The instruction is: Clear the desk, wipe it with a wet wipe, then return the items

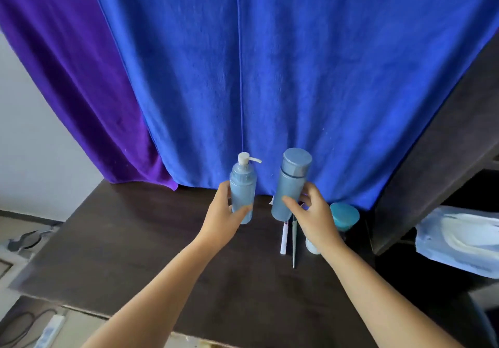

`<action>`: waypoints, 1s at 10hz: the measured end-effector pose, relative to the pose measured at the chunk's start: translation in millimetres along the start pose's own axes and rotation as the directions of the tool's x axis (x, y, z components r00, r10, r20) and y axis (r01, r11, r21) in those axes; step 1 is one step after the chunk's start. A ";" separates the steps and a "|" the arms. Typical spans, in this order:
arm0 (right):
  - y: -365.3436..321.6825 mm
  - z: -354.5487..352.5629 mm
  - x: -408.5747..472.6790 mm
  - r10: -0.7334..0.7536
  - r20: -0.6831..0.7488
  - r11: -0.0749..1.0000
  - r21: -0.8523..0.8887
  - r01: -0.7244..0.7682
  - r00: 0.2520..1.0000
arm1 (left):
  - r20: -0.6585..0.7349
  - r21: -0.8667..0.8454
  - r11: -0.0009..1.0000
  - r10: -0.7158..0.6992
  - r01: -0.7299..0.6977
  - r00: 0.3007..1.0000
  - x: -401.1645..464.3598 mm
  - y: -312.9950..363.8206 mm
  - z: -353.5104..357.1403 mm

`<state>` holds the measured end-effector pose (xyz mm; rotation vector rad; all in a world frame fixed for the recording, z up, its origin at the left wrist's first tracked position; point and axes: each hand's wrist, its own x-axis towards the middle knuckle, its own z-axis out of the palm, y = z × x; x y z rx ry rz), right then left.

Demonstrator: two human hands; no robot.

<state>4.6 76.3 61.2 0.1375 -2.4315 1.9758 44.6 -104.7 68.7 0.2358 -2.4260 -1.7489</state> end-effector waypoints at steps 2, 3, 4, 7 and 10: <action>48.3 40.6 19.8 0.062 -0.100 0.996 -0.062 -0.068 0.993 | 0.109 -0.015 0.999 -0.039 0.041 0.993 50.7 -49.8 24.0; 70.7 49.6 25.5 0.069 -0.140 0.994 -0.077 -0.081 0.988 | 0.134 -0.042 0.998 -0.043 0.049 0.990 63.2 -72.1 37.4; 84.4 52.7 29.5 0.062 -0.155 0.994 -0.083 -0.075 0.986 | 0.145 -0.084 0.996 -0.032 0.044 0.989 66.8 -85.7 45.8; 96.2 55.5 33.1 0.049 -0.142 0.997 -0.052 -0.057 0.989 | 0.175 -0.116 0.993 0.024 -0.004 0.984 72.2 -95.7 51.3; 47.4 20.5 20.9 0.020 -0.170 0.973 -0.224 -0.058 0.985 | 0.139 0.148 0.985 0.065 -0.086 0.988 58.4 -51.0 12.9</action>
